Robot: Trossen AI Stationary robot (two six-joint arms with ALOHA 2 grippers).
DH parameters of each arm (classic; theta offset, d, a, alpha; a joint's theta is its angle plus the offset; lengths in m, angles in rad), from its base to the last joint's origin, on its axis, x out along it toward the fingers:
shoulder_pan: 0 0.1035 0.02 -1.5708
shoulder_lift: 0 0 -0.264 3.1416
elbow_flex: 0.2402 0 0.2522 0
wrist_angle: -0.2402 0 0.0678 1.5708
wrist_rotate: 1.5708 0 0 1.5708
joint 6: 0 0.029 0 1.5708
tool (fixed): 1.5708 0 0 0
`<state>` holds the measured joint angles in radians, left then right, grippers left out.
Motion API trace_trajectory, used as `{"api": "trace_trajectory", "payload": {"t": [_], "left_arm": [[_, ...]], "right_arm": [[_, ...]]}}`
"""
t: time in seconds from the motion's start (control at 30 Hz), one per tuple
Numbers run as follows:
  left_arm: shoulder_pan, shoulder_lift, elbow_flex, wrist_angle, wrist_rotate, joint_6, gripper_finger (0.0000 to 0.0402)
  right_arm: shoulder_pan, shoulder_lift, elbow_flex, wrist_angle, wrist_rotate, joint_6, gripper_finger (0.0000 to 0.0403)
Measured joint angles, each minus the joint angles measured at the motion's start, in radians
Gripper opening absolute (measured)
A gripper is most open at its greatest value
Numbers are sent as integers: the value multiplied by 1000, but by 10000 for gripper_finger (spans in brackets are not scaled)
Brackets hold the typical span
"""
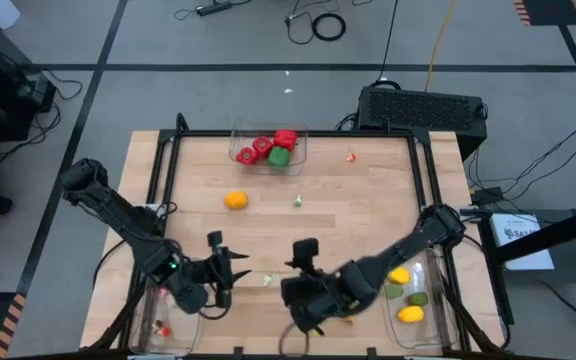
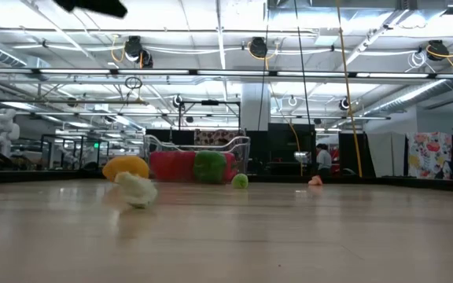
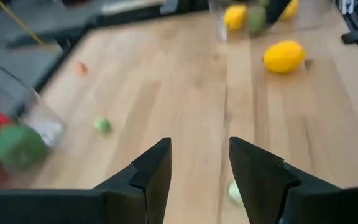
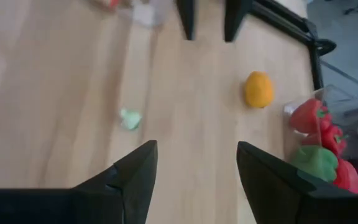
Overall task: Sort produce into baskets
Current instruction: Put the green mushroom into the bottom left transparent bin
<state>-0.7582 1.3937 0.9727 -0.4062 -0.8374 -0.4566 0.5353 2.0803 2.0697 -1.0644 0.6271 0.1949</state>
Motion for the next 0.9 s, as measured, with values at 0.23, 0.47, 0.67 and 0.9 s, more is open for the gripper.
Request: {"api": "trace_trajectory", "payload": {"t": [0.23, 0.47, 0.67, 0.9], "left_arm": [[97, 117, -55, 183, 245, -10, 166], [108, 290, -48, 298, 288, -102, 166], [85, 316, -28, 209, 299, -242, 166], [56, 356, -26, 223, 315, -272, 166]], "right_arm": [[61, -25, 0, -172, 37, 62, 205], [114, -77, 0, -384, 100, 287, 198], [151, -88, 0, -437, 134, 353, 198], [160, -88, 0, -438, 134, 352, 198]]}}
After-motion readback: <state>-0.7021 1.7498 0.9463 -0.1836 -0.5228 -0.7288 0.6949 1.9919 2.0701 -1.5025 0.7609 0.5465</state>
